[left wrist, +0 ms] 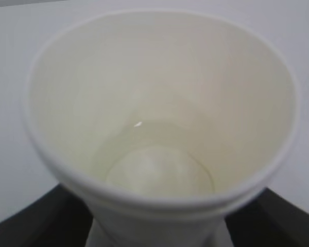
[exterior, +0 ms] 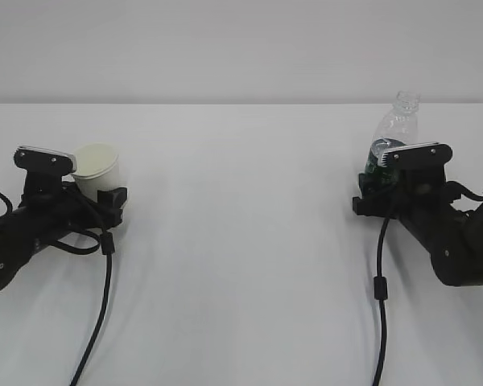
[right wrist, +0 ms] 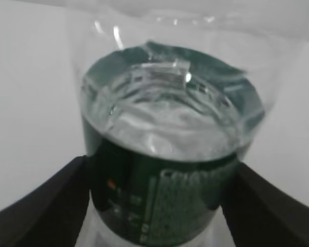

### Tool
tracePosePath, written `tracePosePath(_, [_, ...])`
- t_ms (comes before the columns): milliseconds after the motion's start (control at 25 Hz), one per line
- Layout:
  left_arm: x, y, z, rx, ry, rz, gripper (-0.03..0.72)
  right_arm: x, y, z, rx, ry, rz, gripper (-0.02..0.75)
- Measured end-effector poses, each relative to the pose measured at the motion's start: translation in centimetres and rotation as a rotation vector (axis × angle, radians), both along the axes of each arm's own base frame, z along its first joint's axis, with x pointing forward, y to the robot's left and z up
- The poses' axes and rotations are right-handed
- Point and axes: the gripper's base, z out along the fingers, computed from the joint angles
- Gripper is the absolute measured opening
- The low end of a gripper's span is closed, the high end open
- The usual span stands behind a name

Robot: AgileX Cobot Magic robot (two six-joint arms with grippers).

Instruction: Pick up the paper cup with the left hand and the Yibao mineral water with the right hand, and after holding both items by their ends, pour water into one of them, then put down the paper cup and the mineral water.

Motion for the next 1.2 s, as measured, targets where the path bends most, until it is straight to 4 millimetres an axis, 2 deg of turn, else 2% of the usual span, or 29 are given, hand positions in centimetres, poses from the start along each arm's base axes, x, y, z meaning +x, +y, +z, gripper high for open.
tracePosePath(120, [0.0, 0.0, 0.5, 0.008, 0.017, -0.001, 0.542, -0.5, -0.2, -0.2, -0.003, 0.016, -0.001, 0.592])
tracePosePath(280, [0.1, 0.0, 1.9, 0.017, 0.023, -0.001, 0.542, -1.1, -0.3, 1.0, -0.001, 0.001, -0.001, 0.593])
tracePosePath(440, [-0.1, 0.1, 1.9, 0.024, 0.044, -0.002, 0.543, -1.9, -0.4, 1.9, -0.001, -0.005, -0.001, 0.593])
tracePosePath(720, [-3.3, 0.5, 0.8, 0.02, 0.087, 0.001, 0.543, -3.7, -0.6, 1.7, -0.009, 0.014, 0.003, 0.593])
tracePosePath(960, [-5.5, 1.0, 2.6, 0.001, 0.05, 0.022, 0.543, -5.5, -0.9, 2.5, -0.015, -0.004, 0.008, 0.593])
tracePosePath(1200, [-7.2, 1.3, 4.3, -0.003, 0.028, 0.025, 0.543, -8.6, -1.3, 5.3, -0.015, -0.046, 0.02, 0.593])
